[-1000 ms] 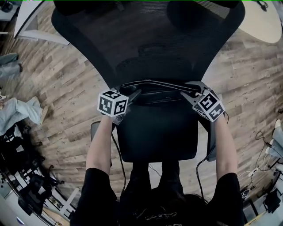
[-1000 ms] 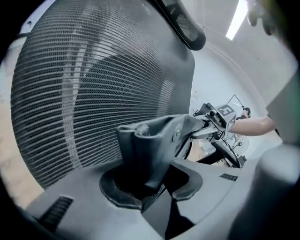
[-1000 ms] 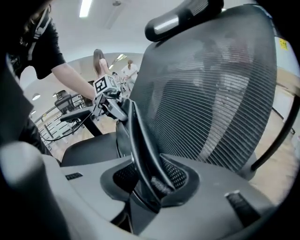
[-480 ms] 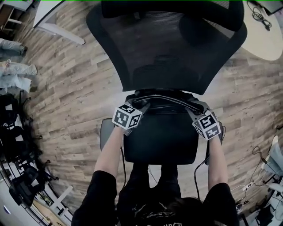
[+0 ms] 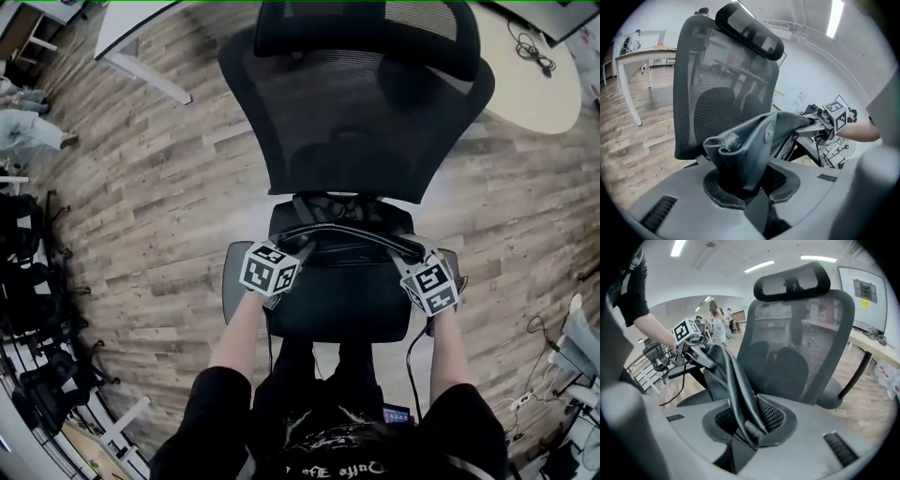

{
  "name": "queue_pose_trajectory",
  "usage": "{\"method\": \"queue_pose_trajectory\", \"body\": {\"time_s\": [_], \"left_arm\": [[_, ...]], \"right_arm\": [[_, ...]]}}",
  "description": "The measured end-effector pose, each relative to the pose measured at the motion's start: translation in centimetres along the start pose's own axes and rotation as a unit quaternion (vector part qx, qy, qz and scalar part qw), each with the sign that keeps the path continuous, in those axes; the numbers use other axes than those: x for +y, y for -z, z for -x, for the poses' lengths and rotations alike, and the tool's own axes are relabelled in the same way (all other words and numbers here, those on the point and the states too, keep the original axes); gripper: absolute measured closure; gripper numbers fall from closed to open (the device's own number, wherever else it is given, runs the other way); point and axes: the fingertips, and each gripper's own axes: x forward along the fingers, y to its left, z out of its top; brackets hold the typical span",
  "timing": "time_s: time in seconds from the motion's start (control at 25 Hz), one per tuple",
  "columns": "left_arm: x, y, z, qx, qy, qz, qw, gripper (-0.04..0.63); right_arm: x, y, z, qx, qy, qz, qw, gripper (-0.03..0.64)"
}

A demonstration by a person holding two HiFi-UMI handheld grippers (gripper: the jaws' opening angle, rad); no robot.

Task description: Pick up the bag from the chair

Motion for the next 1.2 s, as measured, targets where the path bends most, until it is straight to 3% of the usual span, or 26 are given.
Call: {"method": "queue_pose_trajectory", "body": {"time_s": [0.2,0.44,0.68,0.92,1.2], "left_arm": [[-3.7,-0.6,3.5,-0.009,-0.013,-0.011,0.9998,0.517],[-7.6,-1.1,8.6,-0.042,-0.028,-0.049,0.9975,0.517],[-11.0,-0.6,12.7,-0.069,-0.037,-0.05,0.9957,0.517],[-13.7,-0.8,15.5,-0.068,-0.042,-0.038,0.9961,0.517],[-16.7,-1.2,18.9,-0.069,-0.04,-0.084,0.9933,0.517]], "right_arm": [[1.7,-1.4,4.9,-0.016,0.019,0.007,1.0,0.529],[4.8,-3.3,10.4,-0.055,0.041,-0.005,0.998,0.529],[7.7,-4.6,15.0,-0.068,0.058,0.014,0.996,0.529],[9.3,-5.9,18.8,-0.073,0.073,0.032,0.994,0.529],[11.9,-6.1,22.6,-0.095,0.08,0.021,0.992,0.529]]}}
